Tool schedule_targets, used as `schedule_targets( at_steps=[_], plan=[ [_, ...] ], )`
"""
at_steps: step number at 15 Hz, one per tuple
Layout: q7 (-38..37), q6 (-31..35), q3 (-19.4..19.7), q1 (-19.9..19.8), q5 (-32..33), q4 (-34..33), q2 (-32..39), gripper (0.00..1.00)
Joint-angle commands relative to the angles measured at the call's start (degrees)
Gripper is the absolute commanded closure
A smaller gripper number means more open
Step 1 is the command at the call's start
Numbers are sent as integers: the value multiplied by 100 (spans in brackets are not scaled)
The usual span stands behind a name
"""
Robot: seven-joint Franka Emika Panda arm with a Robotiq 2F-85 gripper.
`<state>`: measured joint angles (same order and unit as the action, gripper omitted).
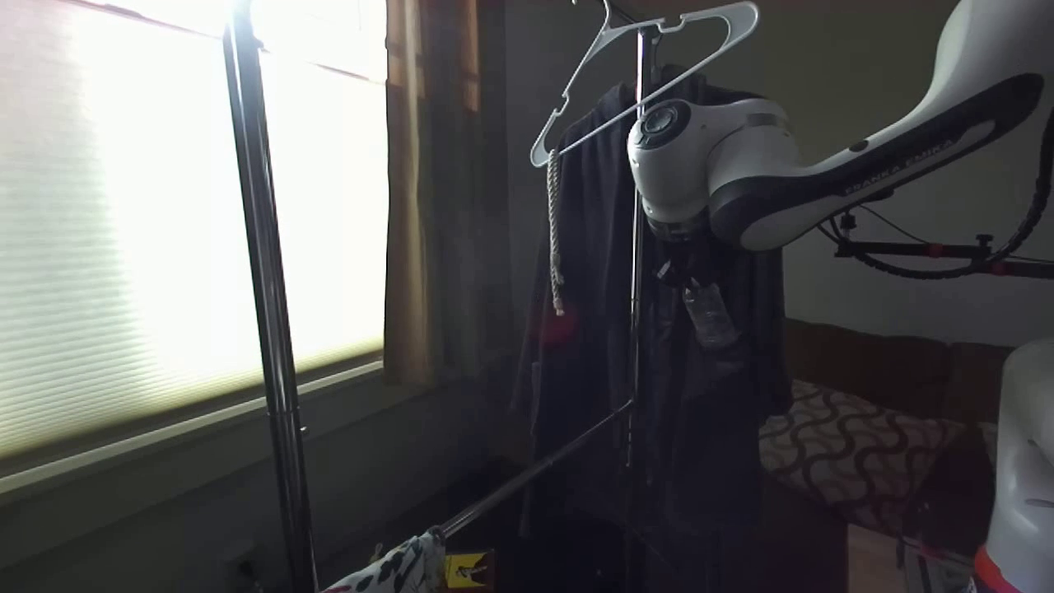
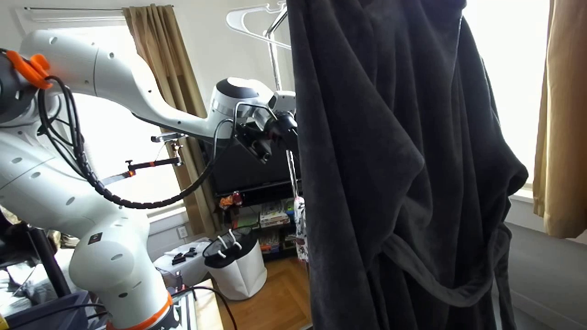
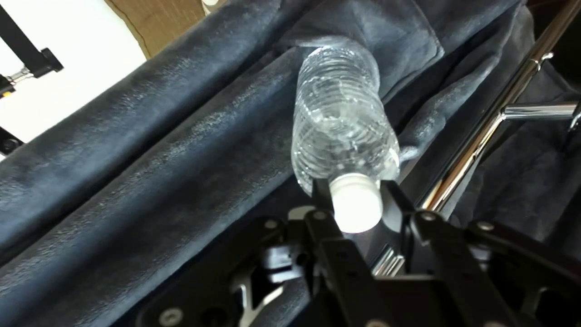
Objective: Put the water bottle inside the pocket of the robe
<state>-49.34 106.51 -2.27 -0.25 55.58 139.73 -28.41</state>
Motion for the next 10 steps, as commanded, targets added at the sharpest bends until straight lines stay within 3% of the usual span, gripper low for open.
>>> schedule_targets(
  at_steps=[1, 5, 10],
  plan=[
    [220, 762, 471, -262, 304, -157, 587, 92],
    [514, 923, 761, -544, 35, -475, 988, 92],
    [160, 577, 856, -790, -598, -986, 1044, 92]
  ],
)
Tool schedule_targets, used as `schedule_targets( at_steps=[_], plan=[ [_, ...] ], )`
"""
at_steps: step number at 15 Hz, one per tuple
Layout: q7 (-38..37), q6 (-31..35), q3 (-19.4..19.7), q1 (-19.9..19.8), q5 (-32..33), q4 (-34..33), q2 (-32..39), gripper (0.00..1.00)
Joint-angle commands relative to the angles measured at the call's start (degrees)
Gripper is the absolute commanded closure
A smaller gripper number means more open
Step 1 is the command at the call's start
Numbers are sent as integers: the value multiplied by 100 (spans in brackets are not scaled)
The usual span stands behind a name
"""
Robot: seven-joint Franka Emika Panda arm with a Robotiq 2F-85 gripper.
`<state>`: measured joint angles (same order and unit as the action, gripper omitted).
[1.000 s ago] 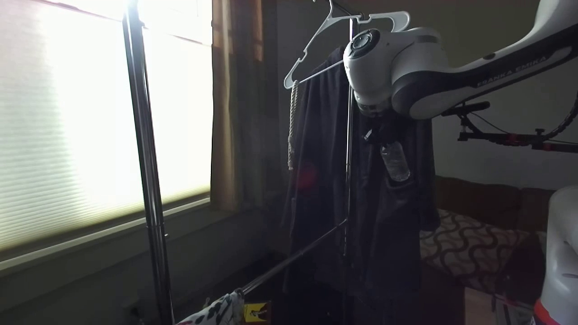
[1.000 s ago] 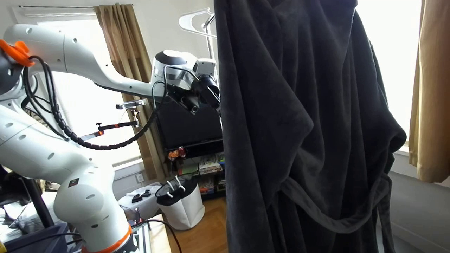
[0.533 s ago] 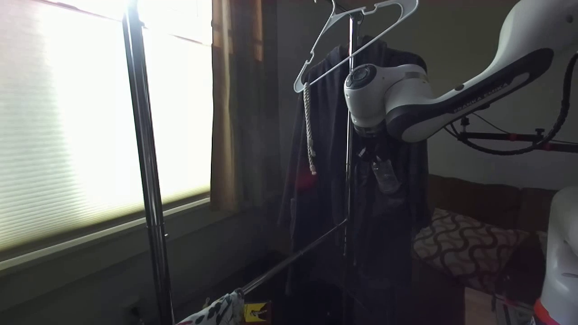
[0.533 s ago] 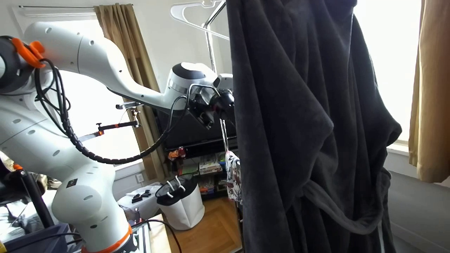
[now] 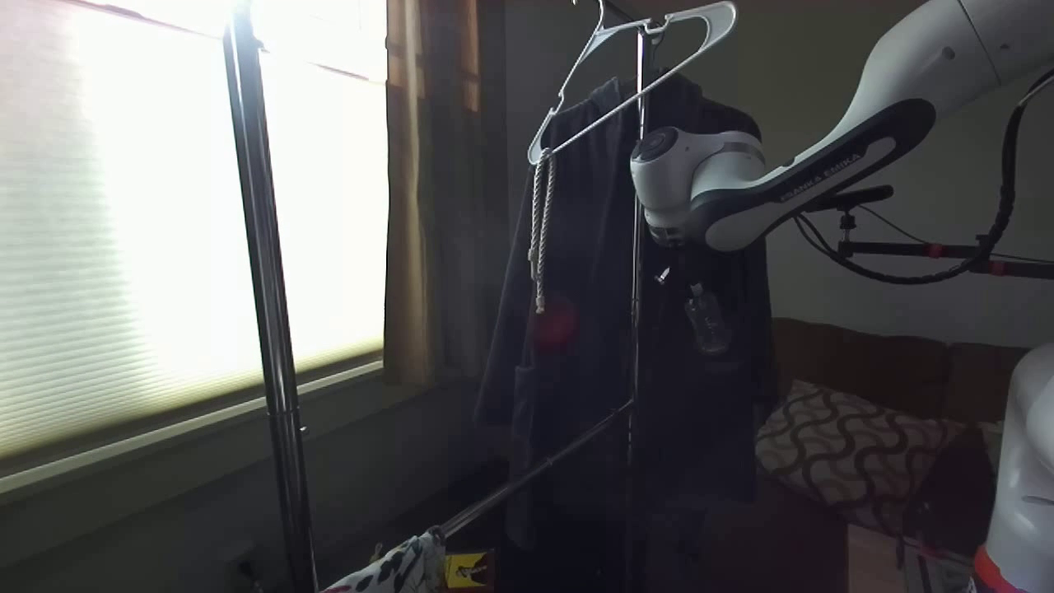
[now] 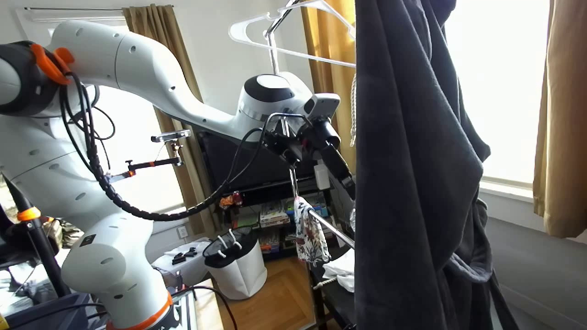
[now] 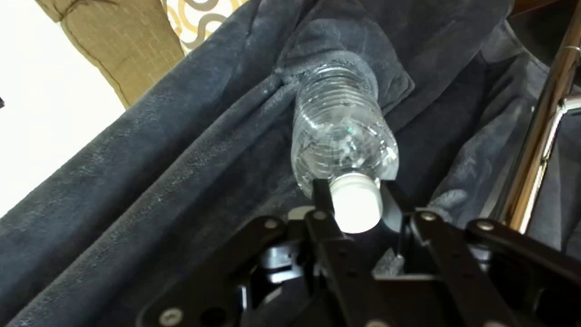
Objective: Put the water bottle inside the pocket of the robe
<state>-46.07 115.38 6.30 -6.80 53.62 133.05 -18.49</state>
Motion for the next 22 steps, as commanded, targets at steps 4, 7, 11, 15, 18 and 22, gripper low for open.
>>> schedule_targets(
  at_steps=[4, 7, 11, 15, 18, 22],
  plan=[
    [-942, -831, -55, -376, -561, -646, 135, 92],
    [-1714, -1021, -45, -443, -579, -757, 135, 92],
    [-1314, -1738, 113, -389, -1440, -962, 482, 92],
    [-954, -1578, 291, -431, -2564, -930, 555, 92],
    [-833, -1515, 363, -492, -3233, -889, 563, 92],
    [-840, -1589, 348, -559, -3672, -823, 309, 36]
  ],
)
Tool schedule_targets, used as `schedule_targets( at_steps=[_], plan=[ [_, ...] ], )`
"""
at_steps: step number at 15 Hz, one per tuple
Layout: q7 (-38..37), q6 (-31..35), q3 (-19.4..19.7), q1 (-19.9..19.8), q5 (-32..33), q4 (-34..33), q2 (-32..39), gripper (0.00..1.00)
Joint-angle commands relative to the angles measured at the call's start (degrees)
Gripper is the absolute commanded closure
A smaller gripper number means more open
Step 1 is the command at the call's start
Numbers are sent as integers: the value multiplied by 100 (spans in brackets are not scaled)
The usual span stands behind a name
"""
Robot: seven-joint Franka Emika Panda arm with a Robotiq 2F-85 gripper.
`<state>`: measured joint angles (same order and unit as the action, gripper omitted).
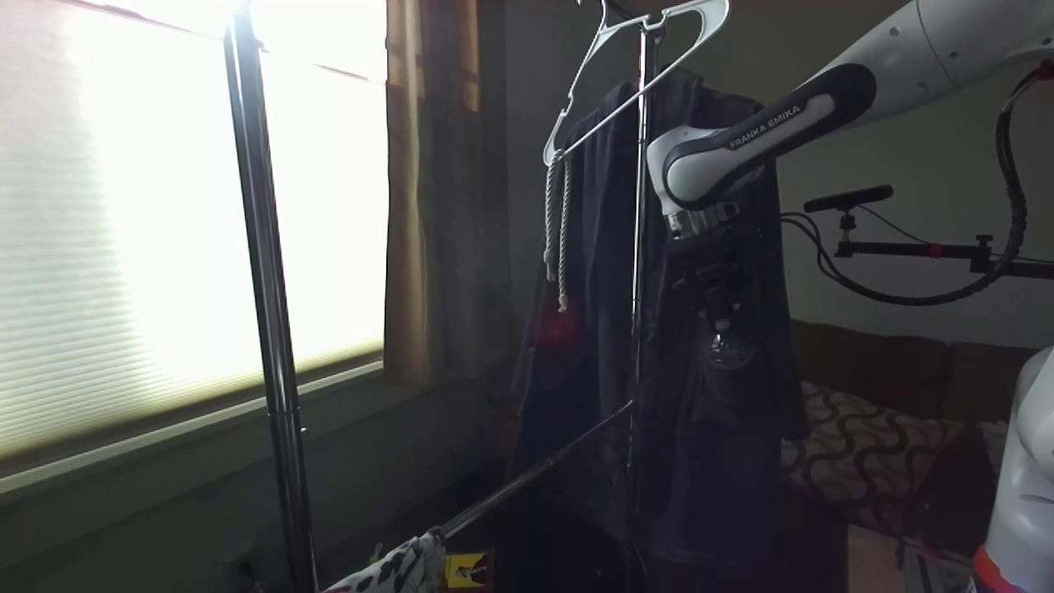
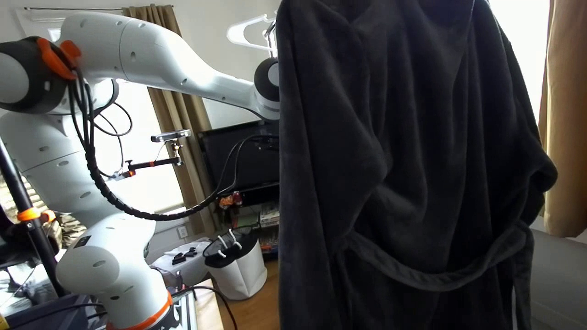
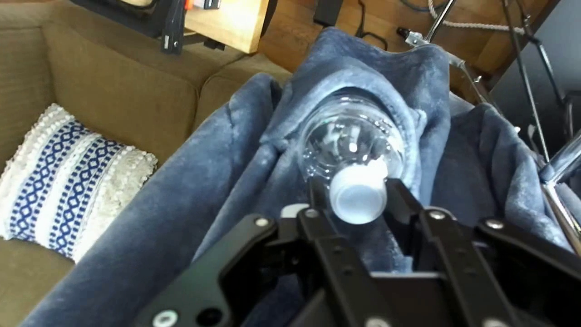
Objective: Put the water bottle inside the pocket of the robe
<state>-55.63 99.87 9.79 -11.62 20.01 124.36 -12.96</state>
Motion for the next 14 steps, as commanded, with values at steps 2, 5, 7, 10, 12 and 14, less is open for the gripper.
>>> schedule_targets(
  at_steps=[2, 5, 7, 10, 12, 14],
  plan=[
    [87, 82, -165, -15, -122, 147, -614, 21],
    [571, -178, -565, 256, -189, 172, -1069, 1],
    [846, -329, -873, 443, -297, 304, -1351, 0],
    [1388, -330, -1159, 709, -327, 808, -2038, 0],
    [1903, -189, -1201, 817, -214, 1263, -2554, 0],
    [2461, 62, -1158, 820, -11, 1742, -3048, 0]
  ],
)
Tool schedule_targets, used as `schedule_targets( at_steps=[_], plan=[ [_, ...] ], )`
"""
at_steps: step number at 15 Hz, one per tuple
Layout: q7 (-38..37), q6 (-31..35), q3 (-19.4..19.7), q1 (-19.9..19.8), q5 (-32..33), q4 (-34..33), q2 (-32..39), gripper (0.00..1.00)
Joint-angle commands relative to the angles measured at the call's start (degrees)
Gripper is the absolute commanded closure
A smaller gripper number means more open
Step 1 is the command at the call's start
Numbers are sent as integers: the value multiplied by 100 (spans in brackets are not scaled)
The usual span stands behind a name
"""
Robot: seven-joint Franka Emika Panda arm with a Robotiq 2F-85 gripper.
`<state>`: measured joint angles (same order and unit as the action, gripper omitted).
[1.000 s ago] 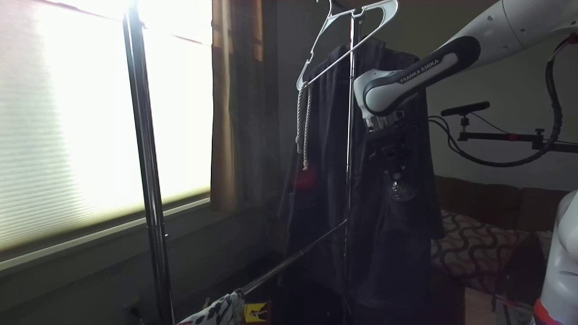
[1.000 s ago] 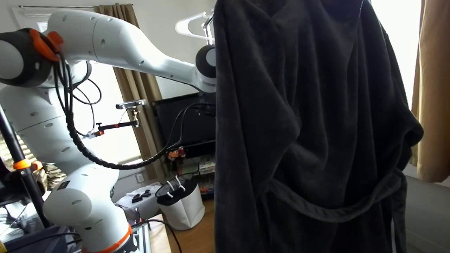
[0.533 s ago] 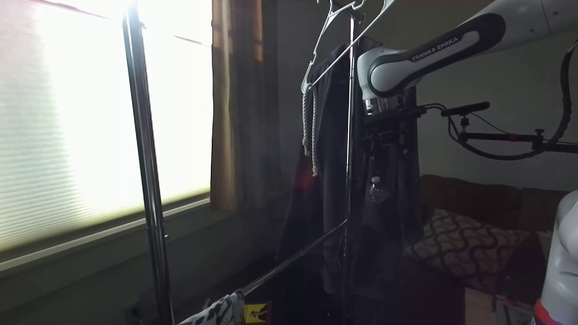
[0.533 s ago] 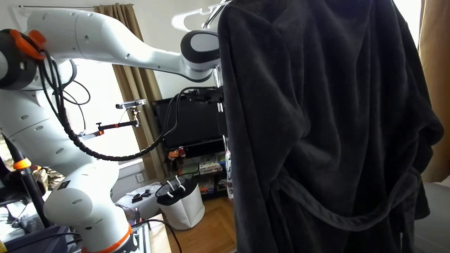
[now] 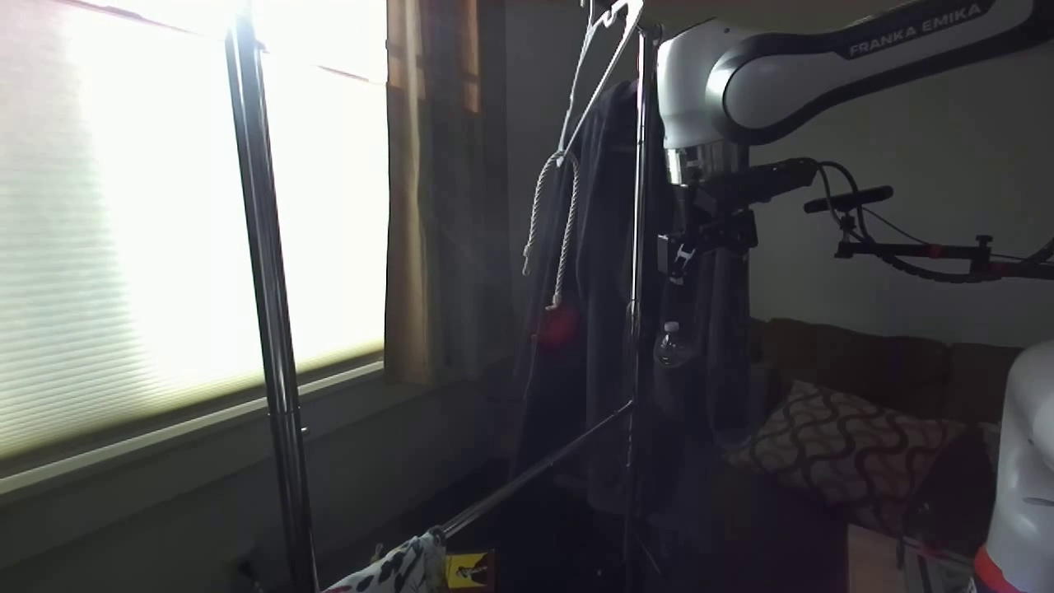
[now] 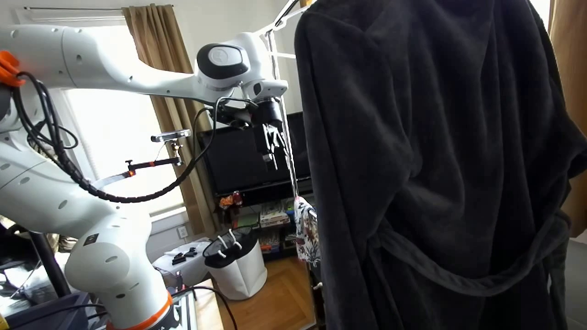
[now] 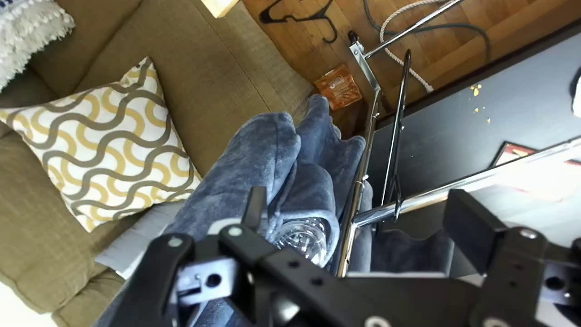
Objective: Put the water bottle inside the pocket of the robe
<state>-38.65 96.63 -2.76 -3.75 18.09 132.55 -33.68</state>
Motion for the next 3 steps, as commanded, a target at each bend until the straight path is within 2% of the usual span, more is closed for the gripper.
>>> schedule_targets(
  at_steps=[1, 2, 3],
  plan=[
    [1035, 568, 132, 10, 243, 1101, -1137, 0],
    [637, 200, -96, -169, 17, 430, -482, 0],
    [853, 332, -77, -195, 39, 643, -696, 0]
  ],
)
